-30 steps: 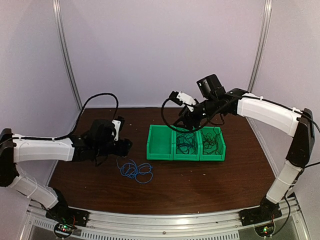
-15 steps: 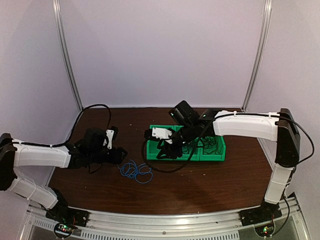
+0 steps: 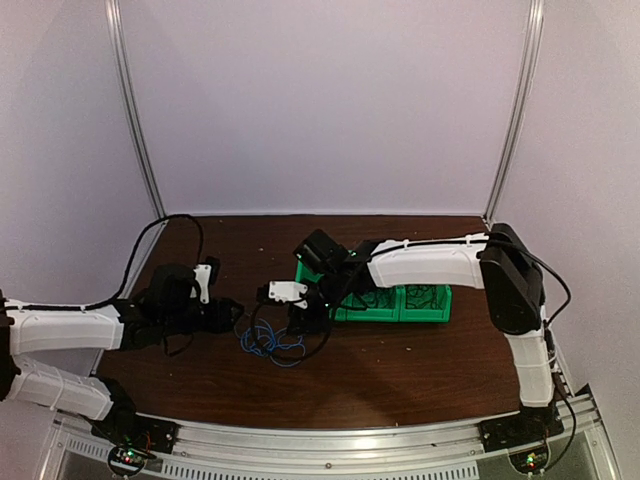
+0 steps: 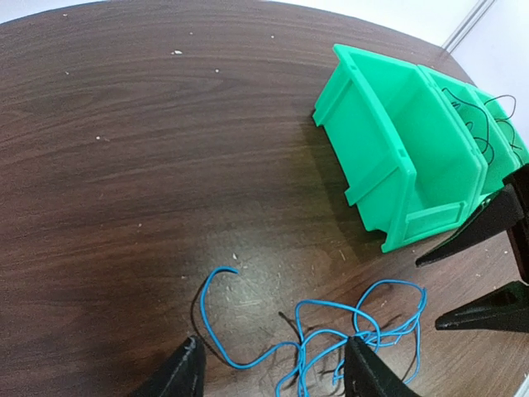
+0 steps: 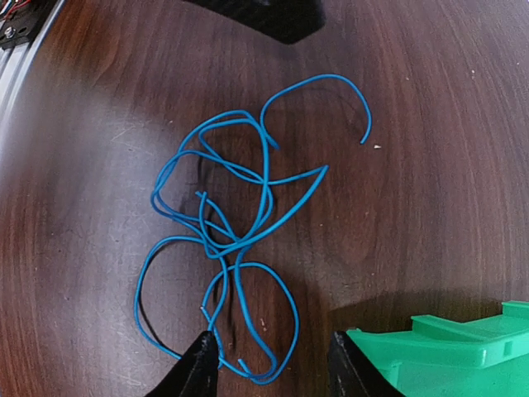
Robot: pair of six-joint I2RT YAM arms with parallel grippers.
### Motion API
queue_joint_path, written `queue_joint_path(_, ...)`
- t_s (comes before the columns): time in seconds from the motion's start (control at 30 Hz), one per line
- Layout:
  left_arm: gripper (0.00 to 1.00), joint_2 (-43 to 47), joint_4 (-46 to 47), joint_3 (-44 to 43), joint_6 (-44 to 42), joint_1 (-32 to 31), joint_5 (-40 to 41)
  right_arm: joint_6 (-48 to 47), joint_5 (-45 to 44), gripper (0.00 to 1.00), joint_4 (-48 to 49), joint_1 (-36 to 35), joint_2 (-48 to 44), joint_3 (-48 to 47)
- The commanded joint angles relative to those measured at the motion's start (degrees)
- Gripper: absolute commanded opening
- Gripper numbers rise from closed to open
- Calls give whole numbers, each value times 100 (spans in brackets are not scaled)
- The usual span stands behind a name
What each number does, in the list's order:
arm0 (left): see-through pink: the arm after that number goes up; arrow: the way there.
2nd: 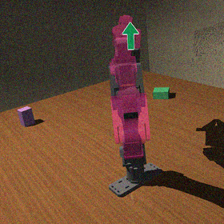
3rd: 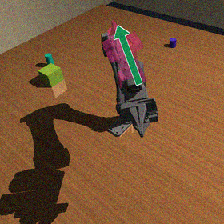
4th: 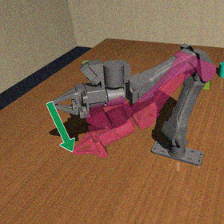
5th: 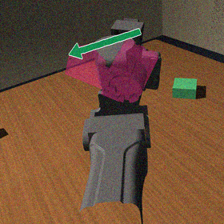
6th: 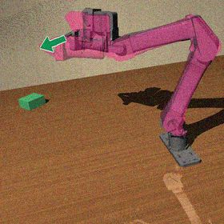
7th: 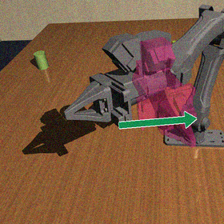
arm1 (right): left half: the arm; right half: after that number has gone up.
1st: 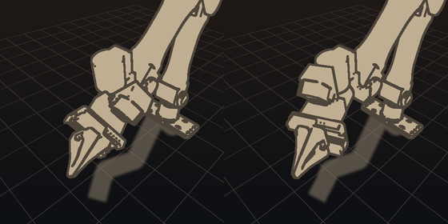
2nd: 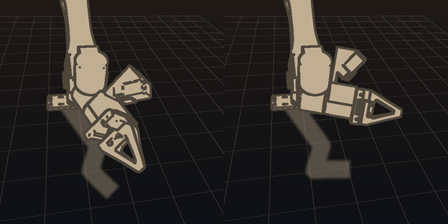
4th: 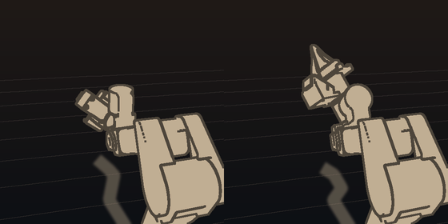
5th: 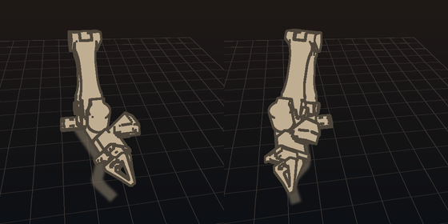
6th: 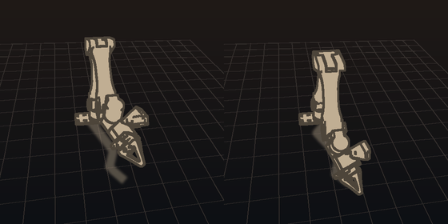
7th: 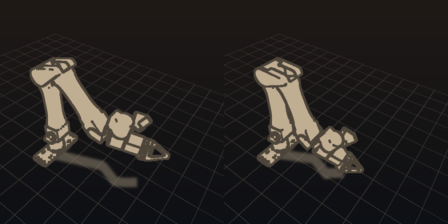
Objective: Untangle the cables
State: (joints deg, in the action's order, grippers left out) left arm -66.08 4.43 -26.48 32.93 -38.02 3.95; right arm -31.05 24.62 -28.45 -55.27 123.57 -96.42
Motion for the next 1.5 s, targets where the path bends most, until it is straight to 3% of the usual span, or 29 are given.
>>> queue_joint_path(0.0, 58, 179, 130, 89, 63, 49, 68, 138, -264, 46, 138, -19, 232, -188)
queue_joint_path(0.27, 58, 438, -77, 71, -23, 57, 138, 271, -154, 38, 140, -19, 393, -199)
queue_joint_path(0.33, 59, 484, -114, 71, -32, 58, 184, 311, -119, 29, 102, -19, 389, -216)
queue_joint_path(0.43, 59, 485, -69, 100, -40, 57, 163, 393, -16, 7, 59, -14, 207, -230)
queue_joint_path(0.5, 58, 466, 44, 143, -69, 52, 67, 480, 75, 0, 37, -26, -5, -218)
queue_joint_path(0.73, 58, 991, 832, 393, -492, 49, -893, 660, 347, 0, -661, -28, -676, -961)
queue_joint_path(1.0, 62, 2266, 2569, 1081, -605, 32, -2121, 722, 403, 0, -1045, -36, -1056, -1399)
queue_joint_path(1.2, 62, 1925, 2826, 892, -678, 1, -2176, 775, 491, 0, -1048, -58, -1079, -1542)
queue_joint_path(1.33, 61, 1153, 2826, 619, -690, -4, -1939, 784, 598, 0, -1043, -71, -1048, -1565)
queue_joint_path(1.47, 59, 275, 3772, 757, -410, -54, -2013, 783, 707, 0, -974, -71, -1098, -1425)
